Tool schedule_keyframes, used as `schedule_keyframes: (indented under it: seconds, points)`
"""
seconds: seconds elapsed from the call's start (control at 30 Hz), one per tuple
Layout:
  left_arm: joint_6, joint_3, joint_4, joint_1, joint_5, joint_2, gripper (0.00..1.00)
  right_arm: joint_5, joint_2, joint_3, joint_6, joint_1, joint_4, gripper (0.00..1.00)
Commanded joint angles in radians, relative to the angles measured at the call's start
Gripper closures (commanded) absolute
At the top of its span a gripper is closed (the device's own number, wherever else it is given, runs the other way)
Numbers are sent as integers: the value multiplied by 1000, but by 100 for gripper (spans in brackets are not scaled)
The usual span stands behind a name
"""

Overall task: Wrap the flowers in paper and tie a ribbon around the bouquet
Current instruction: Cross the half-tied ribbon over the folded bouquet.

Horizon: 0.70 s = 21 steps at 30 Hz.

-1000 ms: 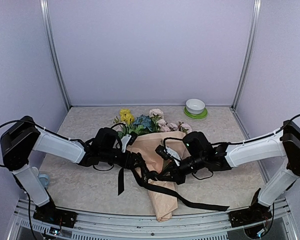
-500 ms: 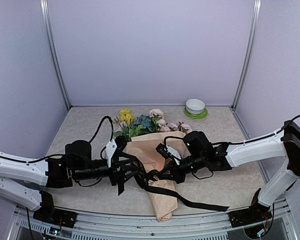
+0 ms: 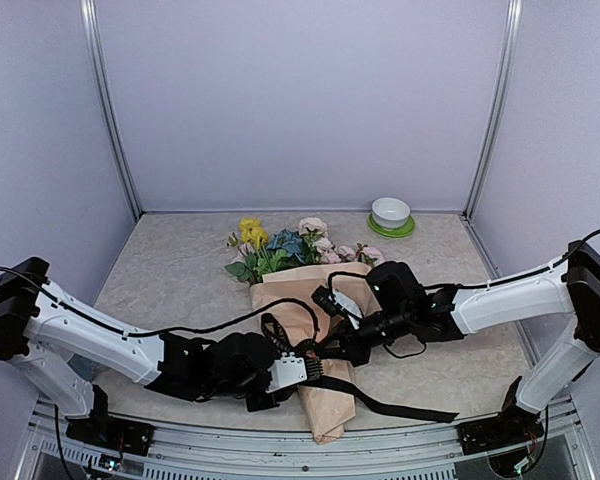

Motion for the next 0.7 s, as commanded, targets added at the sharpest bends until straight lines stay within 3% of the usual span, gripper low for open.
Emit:
schedule_keyframes:
  seconds: [0.0, 0.2, 0.5, 0.67]
  points:
    - [58, 90, -69, -2, -67, 81, 74, -13, -13, 5, 4, -6, 22, 100]
    - [37, 73, -28, 10, -89, 44, 100, -18, -14, 4, 1, -6, 24, 100]
    - [-55, 94, 29, 125, 96, -24, 100, -20, -17, 2, 14, -6, 39, 100]
    - [-53, 167, -49, 126, 133, 56, 100, -15, -28, -3, 25, -6, 55, 100]
